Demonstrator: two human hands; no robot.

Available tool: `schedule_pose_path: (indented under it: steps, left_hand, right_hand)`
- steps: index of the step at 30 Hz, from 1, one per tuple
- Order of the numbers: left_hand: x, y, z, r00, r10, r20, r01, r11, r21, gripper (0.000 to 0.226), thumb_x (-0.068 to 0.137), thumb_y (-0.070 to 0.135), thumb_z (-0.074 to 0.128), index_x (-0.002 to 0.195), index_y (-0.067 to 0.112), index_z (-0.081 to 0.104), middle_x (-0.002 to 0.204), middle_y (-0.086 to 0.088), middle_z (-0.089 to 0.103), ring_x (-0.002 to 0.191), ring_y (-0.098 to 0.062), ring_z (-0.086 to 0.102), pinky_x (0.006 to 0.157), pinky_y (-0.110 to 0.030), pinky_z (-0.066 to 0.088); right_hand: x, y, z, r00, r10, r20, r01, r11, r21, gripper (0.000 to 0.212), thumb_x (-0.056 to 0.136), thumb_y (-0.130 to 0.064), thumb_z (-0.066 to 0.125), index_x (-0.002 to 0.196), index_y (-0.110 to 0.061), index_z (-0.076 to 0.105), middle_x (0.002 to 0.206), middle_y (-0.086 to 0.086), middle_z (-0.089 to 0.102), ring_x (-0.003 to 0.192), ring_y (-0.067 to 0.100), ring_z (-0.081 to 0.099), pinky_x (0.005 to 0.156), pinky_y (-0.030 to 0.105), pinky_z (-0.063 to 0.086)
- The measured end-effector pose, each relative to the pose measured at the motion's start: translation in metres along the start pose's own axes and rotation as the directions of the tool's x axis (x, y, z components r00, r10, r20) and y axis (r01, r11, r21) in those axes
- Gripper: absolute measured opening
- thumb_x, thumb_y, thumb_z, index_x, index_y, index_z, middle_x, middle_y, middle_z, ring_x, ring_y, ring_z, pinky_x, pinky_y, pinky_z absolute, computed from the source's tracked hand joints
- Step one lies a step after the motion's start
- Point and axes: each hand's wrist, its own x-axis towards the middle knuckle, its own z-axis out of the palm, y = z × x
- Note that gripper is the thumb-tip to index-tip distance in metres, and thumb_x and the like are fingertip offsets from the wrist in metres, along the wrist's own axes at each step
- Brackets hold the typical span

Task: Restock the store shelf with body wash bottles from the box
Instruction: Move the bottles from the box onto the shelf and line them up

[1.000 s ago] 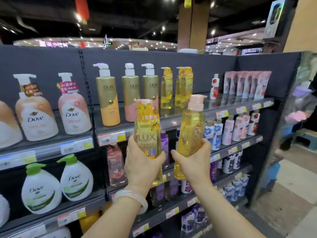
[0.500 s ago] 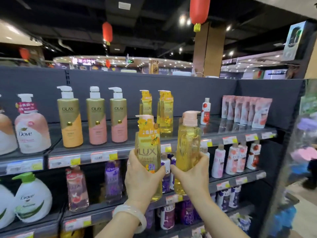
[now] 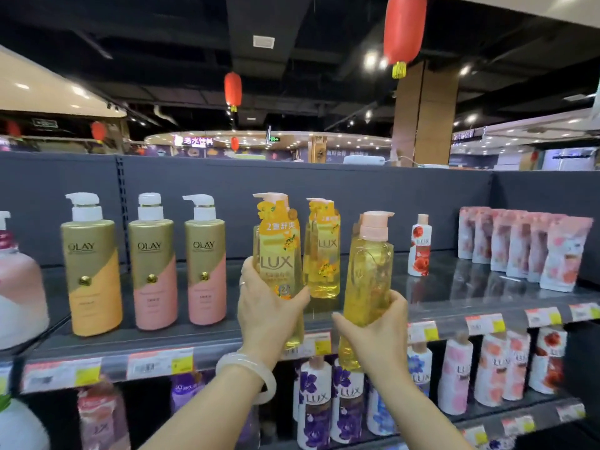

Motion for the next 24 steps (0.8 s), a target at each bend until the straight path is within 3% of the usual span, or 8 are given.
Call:
schedule_pose_path:
  steps: [9,18,24]
  left_hand:
    - [0.075,-0.017,0.059,1.0,0.004,-0.008,-0.004,0.999,0.034,0.093,0.063,0.026,0.083,0.136,0.013,0.026,0.126,-0.006,0.048,0.117,-0.023,0.048,0.096,-0.035,0.041]
    - [0.094,-0.03,0.086,0.997,-0.02,-0.07,0.023,0.999,0.044,0.091,0.066,0.025,0.082,0.135,0.015,0.024,0.126,-0.005,0.045,0.116,-0.022,0.048,0.095,-0.034,0.043]
    - [0.092,-0.052,0.097,0.997,-0.065,-0.031,0.067,0.994,0.084,0.089,0.065,0.023,0.082,0.132,0.014,0.025,0.124,-0.005,0.042,0.117,-0.023,0.046,0.097,-0.036,0.042]
  right_hand:
    - [0.068,0.018,0.031,1.0,-0.012,0.022,0.011,0.998,0.07,0.078,0.059,-0.023,0.085,0.111,-0.029,0.028,0.118,0.001,0.046,0.108,0.017,0.051,0.091,0.033,0.045]
    - [0.108,0.029,0.036,0.995,-0.032,0.09,0.028,0.998,0.048,0.08,0.061,-0.025,0.085,0.123,-0.018,0.034,0.116,-0.002,0.045,0.101,0.013,0.05,0.081,0.023,0.038]
    - [0.119,0.039,0.042,0.991,-0.035,0.127,0.023,0.995,0.101,0.076,0.06,-0.022,0.086,0.111,-0.027,0.03,0.116,0.0,0.045,0.101,0.012,0.051,0.083,0.025,0.043]
